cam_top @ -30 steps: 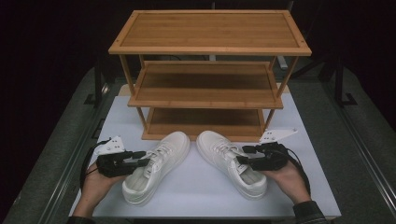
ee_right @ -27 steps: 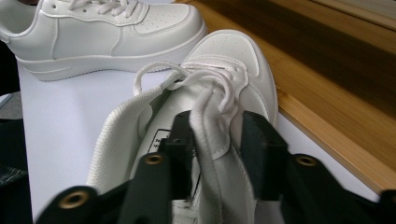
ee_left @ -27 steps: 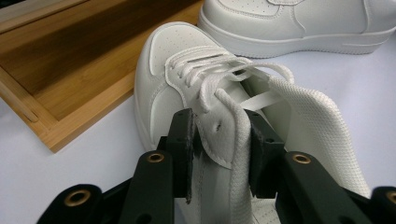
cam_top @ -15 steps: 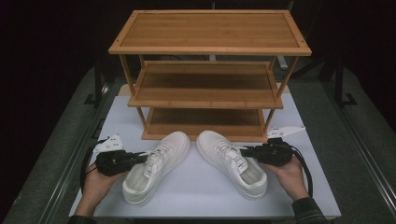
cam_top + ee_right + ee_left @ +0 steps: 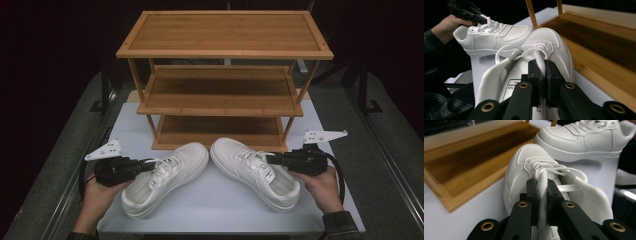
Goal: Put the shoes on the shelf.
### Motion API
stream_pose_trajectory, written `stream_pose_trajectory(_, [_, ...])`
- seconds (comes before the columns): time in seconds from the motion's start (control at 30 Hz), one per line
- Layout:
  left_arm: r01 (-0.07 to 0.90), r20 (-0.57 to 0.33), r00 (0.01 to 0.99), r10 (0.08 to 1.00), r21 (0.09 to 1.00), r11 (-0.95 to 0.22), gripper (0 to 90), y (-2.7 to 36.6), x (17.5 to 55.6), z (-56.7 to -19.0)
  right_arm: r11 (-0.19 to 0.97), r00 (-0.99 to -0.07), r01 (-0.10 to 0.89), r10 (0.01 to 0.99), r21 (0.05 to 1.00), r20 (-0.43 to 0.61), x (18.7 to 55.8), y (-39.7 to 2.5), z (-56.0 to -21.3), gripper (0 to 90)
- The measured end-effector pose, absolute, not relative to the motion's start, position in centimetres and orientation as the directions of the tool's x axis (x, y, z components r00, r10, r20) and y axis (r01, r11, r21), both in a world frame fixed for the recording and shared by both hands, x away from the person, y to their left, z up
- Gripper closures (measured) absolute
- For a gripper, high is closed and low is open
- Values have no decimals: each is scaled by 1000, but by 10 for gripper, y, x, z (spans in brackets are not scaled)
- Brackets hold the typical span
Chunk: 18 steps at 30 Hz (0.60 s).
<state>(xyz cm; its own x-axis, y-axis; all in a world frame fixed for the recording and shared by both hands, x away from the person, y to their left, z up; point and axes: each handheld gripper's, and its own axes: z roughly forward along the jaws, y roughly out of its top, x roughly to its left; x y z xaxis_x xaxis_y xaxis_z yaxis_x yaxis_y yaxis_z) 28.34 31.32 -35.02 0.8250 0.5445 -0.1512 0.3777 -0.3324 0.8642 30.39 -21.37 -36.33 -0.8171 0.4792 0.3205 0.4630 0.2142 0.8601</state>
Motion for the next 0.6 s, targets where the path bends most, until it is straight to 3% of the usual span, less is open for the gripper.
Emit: stream_pose_trajectory(0.6, [307,-128,871,474,896,-320,843,308,288,-253,186,-853,373,454,909,257,299,-250,-279,846])
